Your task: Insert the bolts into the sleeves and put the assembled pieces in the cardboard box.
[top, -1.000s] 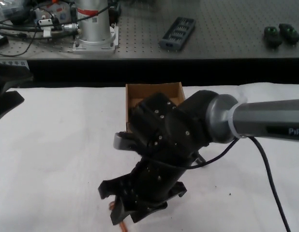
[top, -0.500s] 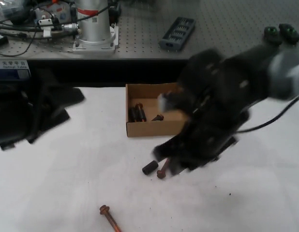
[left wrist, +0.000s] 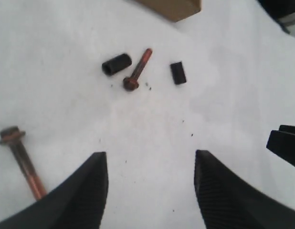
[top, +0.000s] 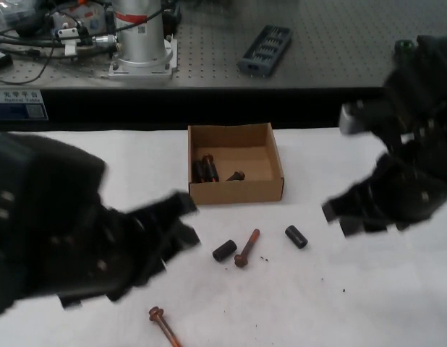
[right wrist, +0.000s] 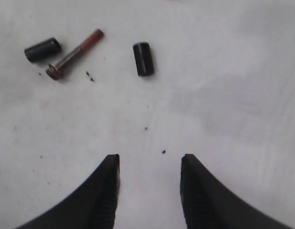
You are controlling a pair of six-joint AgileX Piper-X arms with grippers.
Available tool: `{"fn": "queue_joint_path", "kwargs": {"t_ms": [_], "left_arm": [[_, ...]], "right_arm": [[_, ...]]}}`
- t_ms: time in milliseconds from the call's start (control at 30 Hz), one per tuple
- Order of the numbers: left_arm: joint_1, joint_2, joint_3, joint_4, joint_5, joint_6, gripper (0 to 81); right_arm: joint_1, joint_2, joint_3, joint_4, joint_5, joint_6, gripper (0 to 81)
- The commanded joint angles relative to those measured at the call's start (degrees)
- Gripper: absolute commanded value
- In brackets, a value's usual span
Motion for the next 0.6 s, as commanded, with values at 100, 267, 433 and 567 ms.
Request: {"fn": "queue_joint_path", "kwargs": {"t_ms": [100,267,433,567], "left_arm": [[-1.47,6.35,-0.52,5.29,0.67,-15.19,40.1],[-1.47,8.98,-0.63,10.87,-0.05,-16.23,39.1],[-1.47,9.67,-0.80,13.57,-0.28,-16.23,35.0],[-1.47,10.41,-2.12,14.06,-1.40,-16.23,35.0]], "right_arm": [[-0.22,-4.44,5.88,-1.12,-0.75,2.11,31.2],[-0.22,-8.51,8.97,-4.69,-0.75,2.94,31.2],[-0.22,-9.71,9.22,-9.11,-0.75,4.64,31.2],[-0.22,-9.71,9.59,-12.35,-2.09,4.64,31.2]]}}
